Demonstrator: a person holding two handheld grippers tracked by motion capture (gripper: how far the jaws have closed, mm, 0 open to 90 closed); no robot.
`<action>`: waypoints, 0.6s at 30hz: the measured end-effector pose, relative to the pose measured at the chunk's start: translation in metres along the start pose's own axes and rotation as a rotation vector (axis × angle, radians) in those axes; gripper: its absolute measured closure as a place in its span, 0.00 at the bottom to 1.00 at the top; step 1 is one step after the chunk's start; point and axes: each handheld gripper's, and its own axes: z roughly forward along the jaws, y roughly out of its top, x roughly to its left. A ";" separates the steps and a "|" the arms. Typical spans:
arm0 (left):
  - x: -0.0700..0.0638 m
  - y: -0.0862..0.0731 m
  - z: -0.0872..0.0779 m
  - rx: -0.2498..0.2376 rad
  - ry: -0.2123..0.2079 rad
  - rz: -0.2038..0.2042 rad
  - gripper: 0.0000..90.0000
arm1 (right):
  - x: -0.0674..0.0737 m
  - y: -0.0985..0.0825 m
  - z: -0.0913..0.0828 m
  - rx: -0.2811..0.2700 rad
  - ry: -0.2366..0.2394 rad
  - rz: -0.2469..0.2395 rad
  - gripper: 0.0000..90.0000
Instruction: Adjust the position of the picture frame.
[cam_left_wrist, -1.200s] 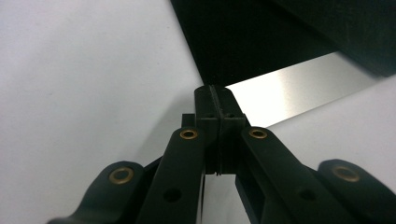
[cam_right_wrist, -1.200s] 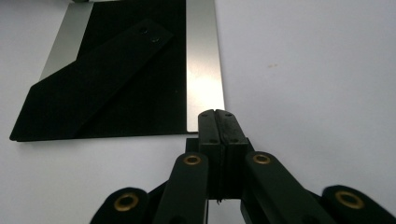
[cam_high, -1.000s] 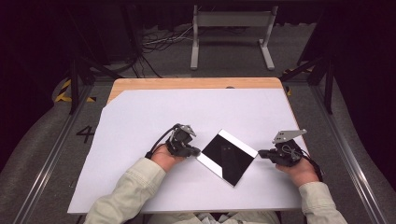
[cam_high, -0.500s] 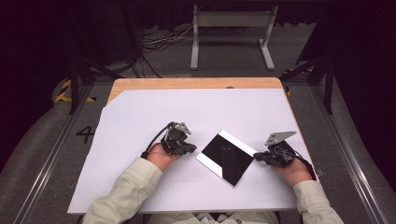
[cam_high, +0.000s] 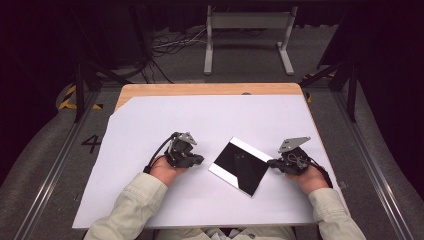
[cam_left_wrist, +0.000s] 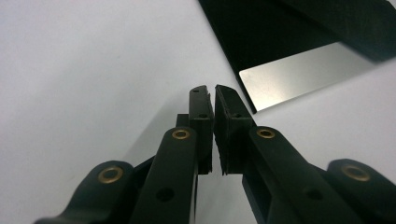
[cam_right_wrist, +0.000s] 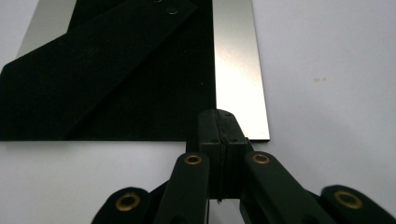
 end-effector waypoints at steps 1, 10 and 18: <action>0.000 -0.002 -0.001 -0.002 0.003 -0.008 0.95 | -0.001 0.001 0.002 -0.008 -0.009 0.001 1.00; 0.003 -0.015 -0.010 -0.006 0.029 -0.040 0.94 | -0.006 0.021 0.022 -0.041 -0.058 0.016 1.00; 0.007 -0.024 -0.019 -0.020 0.046 -0.066 0.94 | -0.011 0.045 0.044 -0.055 -0.047 0.018 1.00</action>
